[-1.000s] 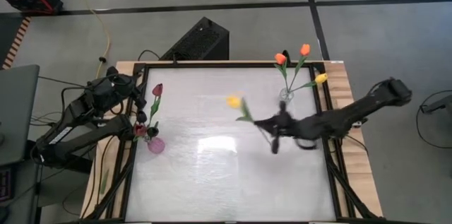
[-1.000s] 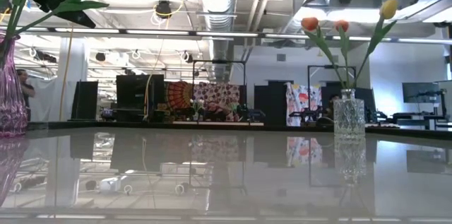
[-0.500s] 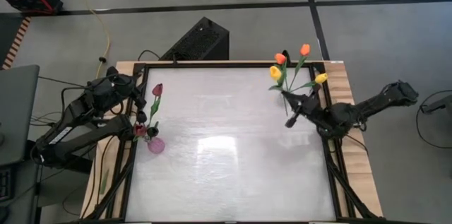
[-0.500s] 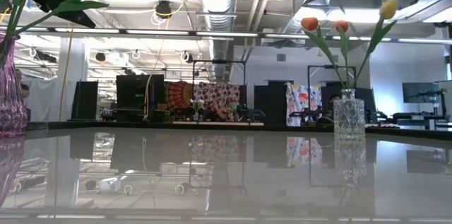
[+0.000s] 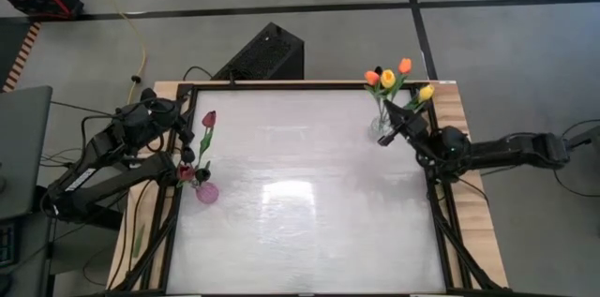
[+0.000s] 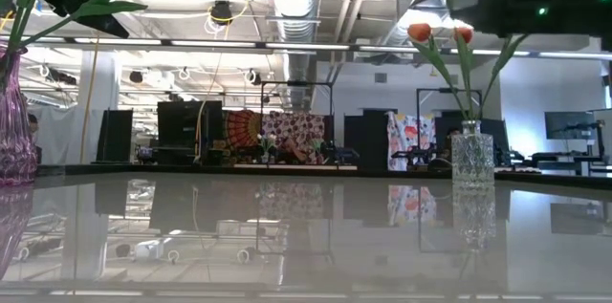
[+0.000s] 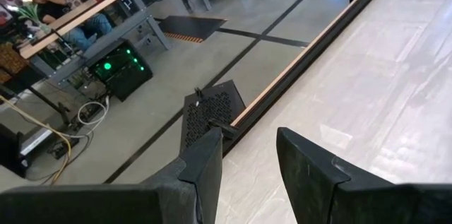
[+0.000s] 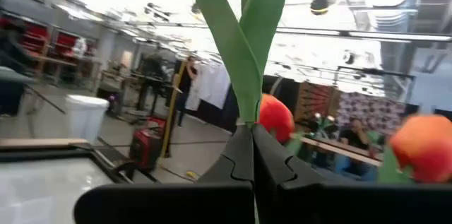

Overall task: Sort flowers into vase by color
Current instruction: Put the yellow tulip into the transparent vase

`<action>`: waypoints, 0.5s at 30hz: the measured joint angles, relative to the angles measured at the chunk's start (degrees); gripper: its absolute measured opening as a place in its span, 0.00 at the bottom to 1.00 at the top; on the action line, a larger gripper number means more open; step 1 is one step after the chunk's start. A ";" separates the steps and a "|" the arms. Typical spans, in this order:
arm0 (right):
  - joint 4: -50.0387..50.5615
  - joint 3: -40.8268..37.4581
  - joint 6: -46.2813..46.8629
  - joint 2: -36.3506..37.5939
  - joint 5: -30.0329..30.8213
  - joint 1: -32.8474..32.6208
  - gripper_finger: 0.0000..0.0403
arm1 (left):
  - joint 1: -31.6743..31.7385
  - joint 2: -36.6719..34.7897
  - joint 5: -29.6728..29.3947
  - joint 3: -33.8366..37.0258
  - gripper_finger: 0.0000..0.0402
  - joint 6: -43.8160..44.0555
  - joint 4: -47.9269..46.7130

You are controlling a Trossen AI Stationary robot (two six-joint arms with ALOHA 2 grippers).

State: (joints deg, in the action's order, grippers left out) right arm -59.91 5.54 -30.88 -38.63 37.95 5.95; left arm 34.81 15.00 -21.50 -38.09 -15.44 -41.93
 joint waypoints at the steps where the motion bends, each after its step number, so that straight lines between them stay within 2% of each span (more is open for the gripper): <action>1: -0.01 -0.31 0.25 0.00 -0.47 1.13 0.04 | -0.01 -0.02 0.00 0.00 0.31 0.00 0.00; 15: 2.18 -0.46 -0.63 -0.89 -3.60 8.52 0.04 | -0.02 -0.01 -0.29 0.00 0.31 0.00 0.01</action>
State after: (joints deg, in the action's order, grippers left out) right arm -57.73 5.08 -31.51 -39.52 34.35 14.47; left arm 34.79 15.00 -21.79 -38.09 -15.44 -41.93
